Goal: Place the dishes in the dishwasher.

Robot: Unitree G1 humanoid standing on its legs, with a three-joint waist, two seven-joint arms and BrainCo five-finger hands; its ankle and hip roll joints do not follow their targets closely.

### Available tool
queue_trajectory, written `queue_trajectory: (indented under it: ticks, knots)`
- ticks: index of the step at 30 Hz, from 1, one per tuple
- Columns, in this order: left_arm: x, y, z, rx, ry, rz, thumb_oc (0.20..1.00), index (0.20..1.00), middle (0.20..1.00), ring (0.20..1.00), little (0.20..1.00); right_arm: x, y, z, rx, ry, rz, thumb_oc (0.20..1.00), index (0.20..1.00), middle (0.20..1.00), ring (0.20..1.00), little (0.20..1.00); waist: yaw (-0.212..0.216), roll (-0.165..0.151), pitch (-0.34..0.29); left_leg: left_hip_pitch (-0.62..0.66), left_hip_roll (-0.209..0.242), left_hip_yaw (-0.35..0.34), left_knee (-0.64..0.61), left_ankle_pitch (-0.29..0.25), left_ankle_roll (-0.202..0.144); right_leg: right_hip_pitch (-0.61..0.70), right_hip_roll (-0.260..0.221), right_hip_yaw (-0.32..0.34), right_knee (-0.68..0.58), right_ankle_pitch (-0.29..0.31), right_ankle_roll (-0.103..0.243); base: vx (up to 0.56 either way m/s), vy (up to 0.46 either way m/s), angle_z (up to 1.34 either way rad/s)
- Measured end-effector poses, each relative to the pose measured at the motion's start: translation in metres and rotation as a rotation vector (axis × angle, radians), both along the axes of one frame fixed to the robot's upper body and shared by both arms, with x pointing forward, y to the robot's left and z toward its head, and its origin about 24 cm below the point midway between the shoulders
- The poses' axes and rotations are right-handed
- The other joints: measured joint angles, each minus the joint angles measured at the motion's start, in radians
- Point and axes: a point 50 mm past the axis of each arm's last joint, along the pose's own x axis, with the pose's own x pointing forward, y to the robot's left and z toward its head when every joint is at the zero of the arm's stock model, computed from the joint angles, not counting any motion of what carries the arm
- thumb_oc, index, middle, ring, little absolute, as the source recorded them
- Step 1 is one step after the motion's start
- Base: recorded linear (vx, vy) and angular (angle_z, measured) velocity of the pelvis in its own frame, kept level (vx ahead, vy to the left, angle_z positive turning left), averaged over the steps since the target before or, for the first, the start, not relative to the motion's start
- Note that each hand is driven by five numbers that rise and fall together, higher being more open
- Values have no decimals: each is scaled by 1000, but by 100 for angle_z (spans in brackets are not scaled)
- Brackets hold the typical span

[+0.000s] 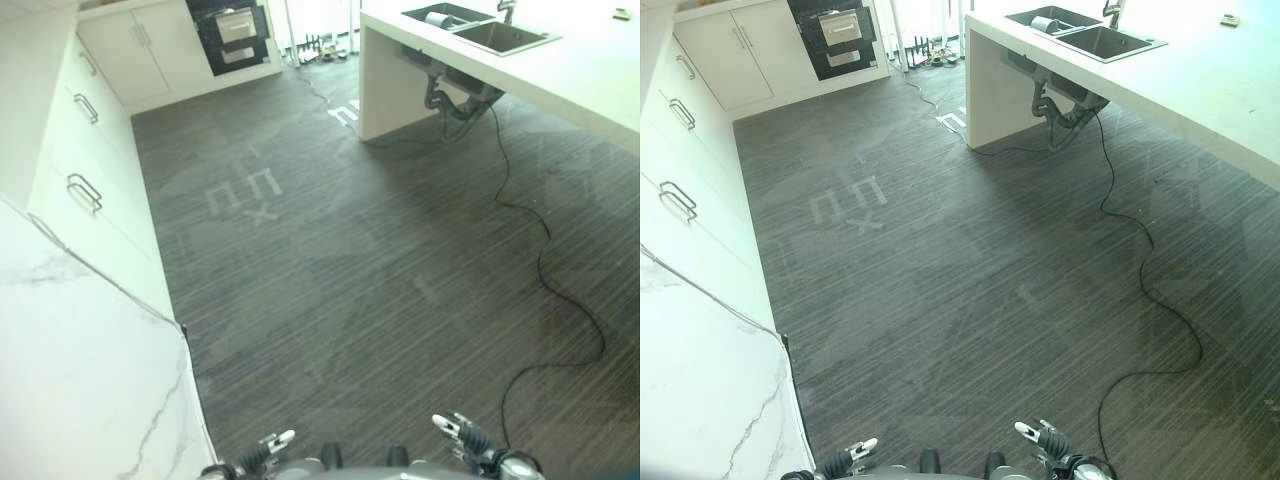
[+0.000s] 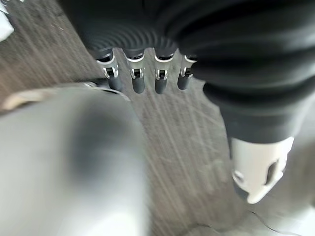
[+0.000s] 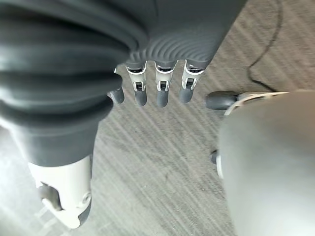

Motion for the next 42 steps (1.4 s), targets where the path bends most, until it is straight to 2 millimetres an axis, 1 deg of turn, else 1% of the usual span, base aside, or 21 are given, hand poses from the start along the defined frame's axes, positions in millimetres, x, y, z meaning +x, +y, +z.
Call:
queue_trajectory:
  ticks: [2,6,11,15,18,21,23,24,25,26,27,28,29,31,32,33,36,37,38,40,42]
  knots:
    - [15,-7,5,-24,-72,-30,1000,1000,1000,1000,1000,2,0,1,4,-21,10,1000,1000,1000,1000,1000,-2,0,0,8,1,7,-4,-1,-1,5,0,3,0,-1,0,25,-24,-6]
    - [22,-18,5,-24,-85,-47,1000,1000,1000,1000,1000,2,-6,3,-9,-36,14,1000,1000,1000,1000,1000,-4,10,-5,31,3,8,-5,-11,-12,25,2,4,0,-11,-6,50,-55,-2]
    - [10,-11,-2,22,-16,70,1000,1000,1000,1000,1000,2,-8,5,14,-55,-11,1000,1000,1000,1000,1000,-4,8,-15,34,6,6,2,-7,-6,34,5,1,1,-10,-5,20,-95,1]
    - [-6,-7,-8,58,56,104,1000,1000,1000,1000,1000,1,-4,5,50,-59,23,1000,1000,1000,1000,1000,-6,-14,-28,33,8,2,2,-6,-8,35,8,0,5,-11,-7,-14,-124,3]
    - [-8,-8,-9,56,61,128,1000,1000,1000,1000,1000,-1,-1,5,80,-65,43,1000,1000,1000,1000,1000,-4,-29,-37,28,11,-5,3,-5,-13,36,12,-1,6,-15,-12,-38,-154,3]
    - [-3,-9,-7,46,45,159,1000,1000,1000,1000,1000,-1,-1,5,107,-74,19,1000,1000,1000,1000,1000,-4,-31,-37,7,20,-7,35,-22,-39,31,20,-1,6,-18,-15,-31,-128,2]
    - [1,-9,-7,59,38,165,1000,1000,1000,1000,1000,3,-1,7,105,-87,22,1000,1000,1000,1000,1000,0,-29,-33,-46,36,-11,139,-38,-70,13,28,-1,11,-37,-36,-11,-183,6]
    - [5,-9,-6,59,25,173,1000,1000,1000,1000,1000,8,-1,9,105,-93,24,1000,1000,1000,1000,1000,0,-34,-24,-108,39,-10,246,-40,-86,-9,32,-5,42,-47,-52,35,-217,23]
    - [19,-8,-2,59,-15,189,1000,1000,1000,1000,1000,18,-2,12,101,-118,27,1000,1000,1000,1000,1000,1,-53,-5,-245,41,-5,463,-17,-124,-49,6,-7,103,-73,-77,105,-143,47]
    - [40,-8,7,65,-91,181,1000,1000,1000,1000,1000,25,-6,17,90,-144,32,1000,1000,1000,1000,1000,8,-59,22,-389,62,-7,693,104,-172,-48,1,-28,124,-78,-94,83,-78,48]
    - [48,-8,11,62,-125,172,1000,1000,1000,1000,1000,31,-8,21,91,-172,28,1000,1000,1000,1000,1000,18,-60,32,-451,75,-8,789,127,-180,-55,3,-29,141,-87,-104,220,21,26]
    - [56,-10,16,48,-165,162,1000,1000,1000,1000,1000,41,-11,26,95,-210,13,1000,1000,1000,1000,1000,24,-51,50,-491,64,0,800,106,-156,-55,-1,-23,155,-93,-113,255,87,-9]
    - [58,-13,18,28,-186,147,1000,1000,1000,1000,1000,53,-14,34,97,-254,8,1000,1000,1000,1000,1000,30,-35,64,-495,49,27,631,104,-150,-55,0,-18,159,-95,-109,381,154,-20]
    - [53,-16,17,2,-184,141,1000,1000,1000,1000,1000,66,-13,43,96,-316,24,1000,1000,1000,1000,1000,35,9,84,-494,43,30,292,123,-170,-43,35,-16,160,-106,-110,453,214,-15]
    - [53,-16,17,2,-184,141,1000,1000,1000,1000,1000,66,-13,43,96,-316,24,1000,1000,1000,1000,1000,35,9,84,-494,43,30,292,123,-170,-43,35,-16,160,-106,-110,352,173,-10]
    - [56,-16,20,-23,-217,163,1000,1000,1000,1000,1000,66,-12,45,89,-327,19,1000,1000,1000,1000,1000,50,12,105,-519,55,25,193,138,-187,-26,46,-18,169,-124,-111,328,190,-13]
    - [55,-7,22,-30,-236,178,1000,1000,1000,1000,1000,52,-17,39,61,-283,11,1000,1000,1000,1000,1000,64,2,108,-521,111,86,247,140,-174,26,60,-19,153,-148,-70,376,229,-8]
    - [54,-4,22,-26,-231,172,1000,1000,1000,1000,1000,50,-21,39,46,-275,5,1000,1000,1000,1000,1000,58,-3,108,-479,123,130,236,118,-141,41,67,-15,139,-157,-55,437,275,-9]
    - [53,-4,22,-31,-231,169,1000,1000,1000,1000,1000,49,-24,39,37,-273,1,1000,1000,1000,1000,1000,54,-8,109,-441,121,150,224,109,-130,57,76,-3,136,-154,-60,449,254,-15]
    - [52,-6,21,-36,-225,173,1000,1000,1000,1000,1000,53,-23,39,34,-274,-6,1000,1000,1000,1000,1000,57,-39,110,-349,67,157,225,62,-76,81,84,41,102,-149,-72,376,193,-37]
    - [52,-7,21,-38,-223,167,1000,1000,1000,1000,1000,57,-18,40,55,-285,-14,1000,1000,1000,1000,1000,64,-77,105,-259,-55,160,168,40,0,118,74,58,77,-163,-49,371,292,-39]
